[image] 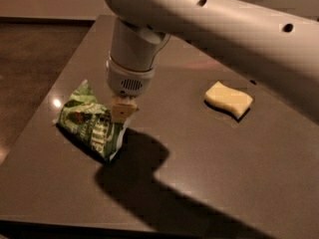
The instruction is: Move green jalapeno chip bag near apple
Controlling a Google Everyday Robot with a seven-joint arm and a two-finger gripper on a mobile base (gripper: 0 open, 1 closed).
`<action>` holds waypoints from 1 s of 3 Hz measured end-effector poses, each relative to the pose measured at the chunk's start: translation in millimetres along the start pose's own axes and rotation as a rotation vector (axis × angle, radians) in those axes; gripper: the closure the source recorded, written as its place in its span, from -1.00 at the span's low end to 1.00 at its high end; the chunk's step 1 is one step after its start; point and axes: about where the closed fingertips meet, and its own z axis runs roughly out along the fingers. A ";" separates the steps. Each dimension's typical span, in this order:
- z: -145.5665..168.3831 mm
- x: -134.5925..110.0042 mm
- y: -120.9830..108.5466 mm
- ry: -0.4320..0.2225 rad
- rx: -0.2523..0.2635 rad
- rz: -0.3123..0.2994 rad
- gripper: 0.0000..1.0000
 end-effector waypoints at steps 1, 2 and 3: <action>-14.6 18.7 -25.8 -0.017 0.010 0.031 1.00; -22.8 39.3 -52.1 -0.020 0.023 0.061 1.00; -27.9 58.4 -72.8 -0.016 0.040 0.069 0.95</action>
Offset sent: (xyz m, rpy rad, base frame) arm 0.0943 -0.0614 0.0170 0.0298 0.0026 -0.1069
